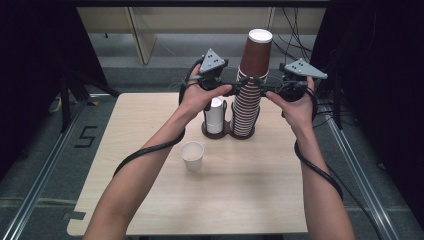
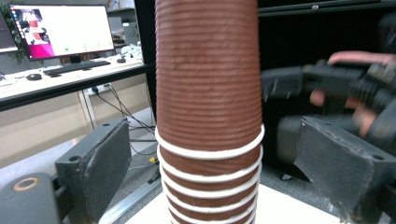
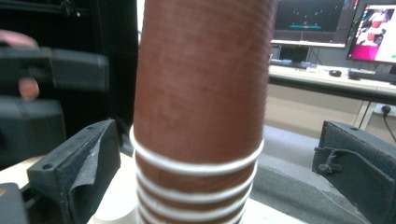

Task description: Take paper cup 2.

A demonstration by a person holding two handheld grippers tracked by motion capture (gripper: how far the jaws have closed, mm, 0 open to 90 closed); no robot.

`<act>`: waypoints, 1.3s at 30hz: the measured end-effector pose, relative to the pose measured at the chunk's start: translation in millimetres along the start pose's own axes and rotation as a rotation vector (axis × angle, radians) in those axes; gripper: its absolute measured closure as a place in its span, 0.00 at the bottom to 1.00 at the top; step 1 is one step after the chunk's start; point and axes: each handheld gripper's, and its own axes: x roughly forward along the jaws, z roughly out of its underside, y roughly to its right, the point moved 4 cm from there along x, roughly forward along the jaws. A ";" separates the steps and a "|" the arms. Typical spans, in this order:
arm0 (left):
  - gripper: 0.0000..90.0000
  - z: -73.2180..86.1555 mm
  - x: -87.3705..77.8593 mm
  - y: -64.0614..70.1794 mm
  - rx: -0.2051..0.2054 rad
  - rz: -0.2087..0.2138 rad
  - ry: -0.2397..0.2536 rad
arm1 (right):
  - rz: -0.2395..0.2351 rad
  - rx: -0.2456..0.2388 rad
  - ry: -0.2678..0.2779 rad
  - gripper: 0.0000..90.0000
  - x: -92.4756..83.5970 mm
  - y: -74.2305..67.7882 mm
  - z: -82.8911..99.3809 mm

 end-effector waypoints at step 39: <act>0.10 27.4 54.1 1.2 -0.008 0.020 -0.047 | 0.007 0.035 -0.011 0.10 49.5 -3.9 -46.6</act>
